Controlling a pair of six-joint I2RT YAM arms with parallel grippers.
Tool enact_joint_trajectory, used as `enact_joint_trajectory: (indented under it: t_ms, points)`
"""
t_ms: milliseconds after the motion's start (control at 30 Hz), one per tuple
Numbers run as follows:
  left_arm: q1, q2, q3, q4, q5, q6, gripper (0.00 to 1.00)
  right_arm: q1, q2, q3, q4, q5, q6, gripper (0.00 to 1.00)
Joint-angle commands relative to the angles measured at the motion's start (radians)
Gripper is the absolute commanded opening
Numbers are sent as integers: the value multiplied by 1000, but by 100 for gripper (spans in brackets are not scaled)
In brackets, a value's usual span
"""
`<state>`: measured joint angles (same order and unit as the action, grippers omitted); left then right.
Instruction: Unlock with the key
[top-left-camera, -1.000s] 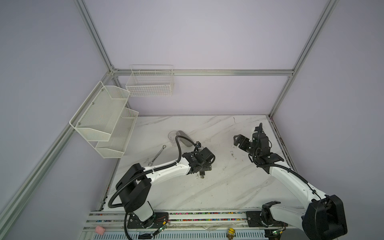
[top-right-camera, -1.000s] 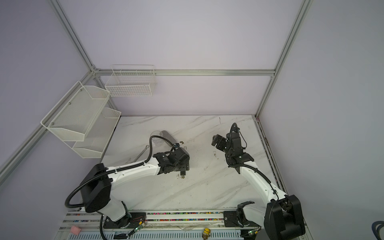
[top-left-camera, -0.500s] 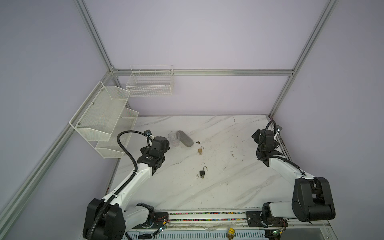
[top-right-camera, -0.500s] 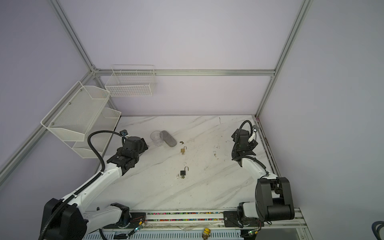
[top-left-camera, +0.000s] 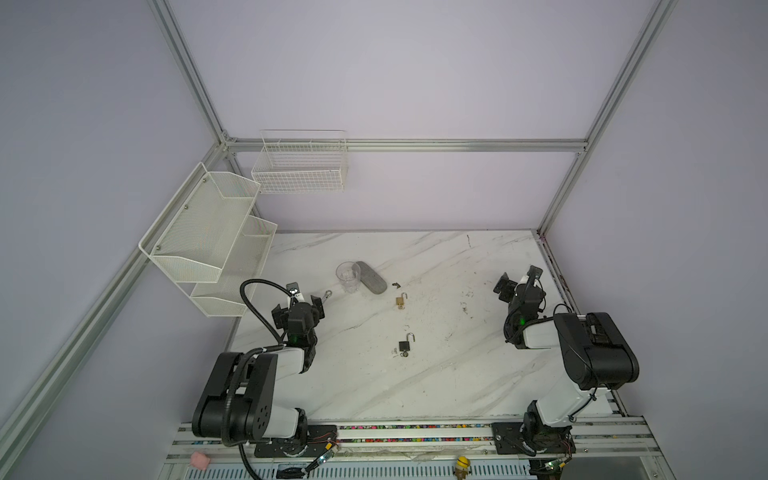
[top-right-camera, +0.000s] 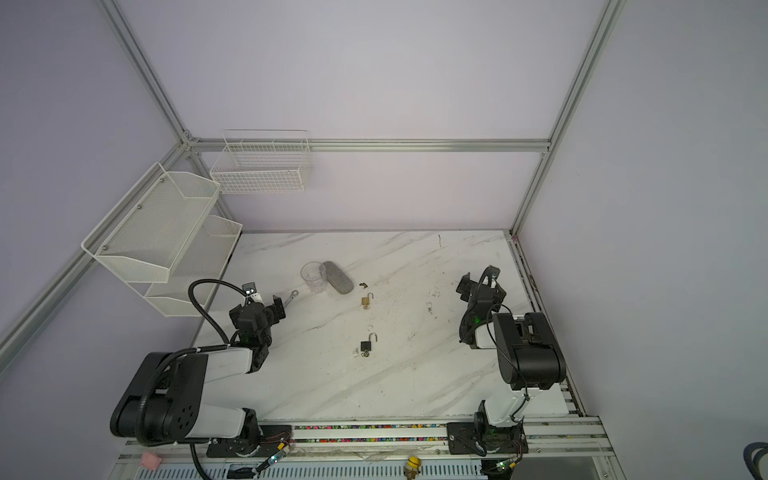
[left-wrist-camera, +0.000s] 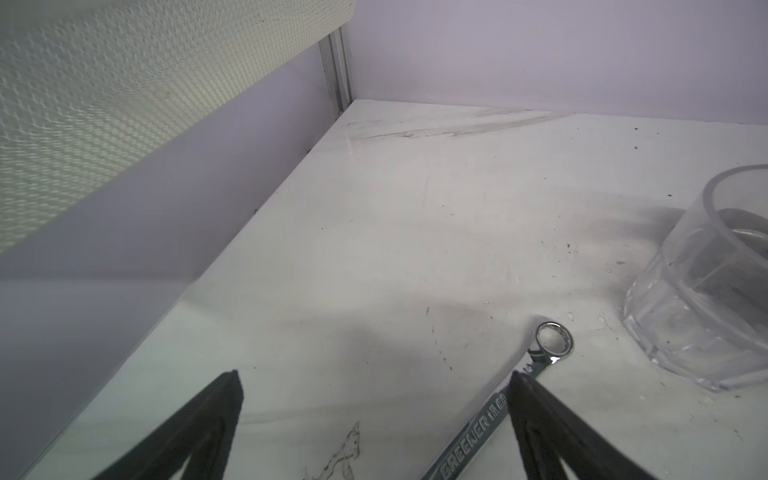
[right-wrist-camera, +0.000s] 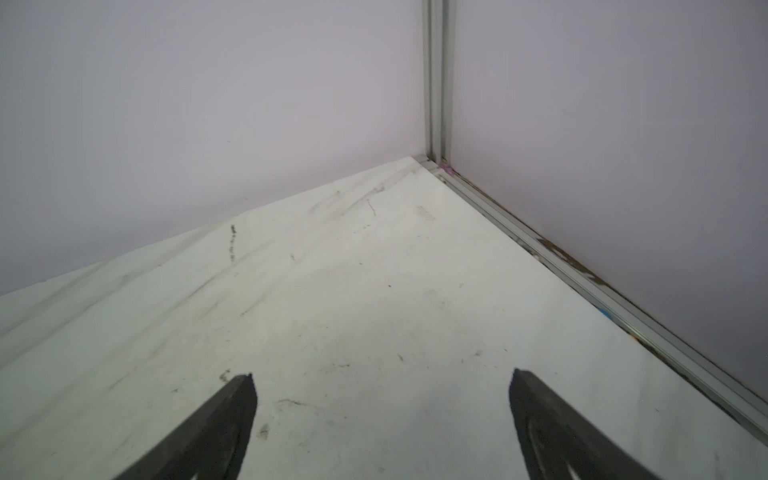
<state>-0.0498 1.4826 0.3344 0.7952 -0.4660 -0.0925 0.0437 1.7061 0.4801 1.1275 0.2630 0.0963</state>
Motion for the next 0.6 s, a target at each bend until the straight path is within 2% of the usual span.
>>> enact_joint_trajectory:
  t_ms: [0,67,100,200,333,567]
  points:
    - [11,127,-52,409,107,92,100,-4,89,-52,357,-166,-98,97]
    - [11,82,7,207,93,48,100,0,53,-15,211,-136,-97,97]
    - [14,75,71,68,63,22,100,12,78,-28,284,-120,-109,97]
    - [18,111,24,236,70,57,100,36,66,-3,220,-117,-139,97]
    - [18,81,46,139,71,35,100,36,76,-7,239,-165,-151,97]
    - [18,95,33,188,75,52,100,36,82,6,218,-168,-150,97]
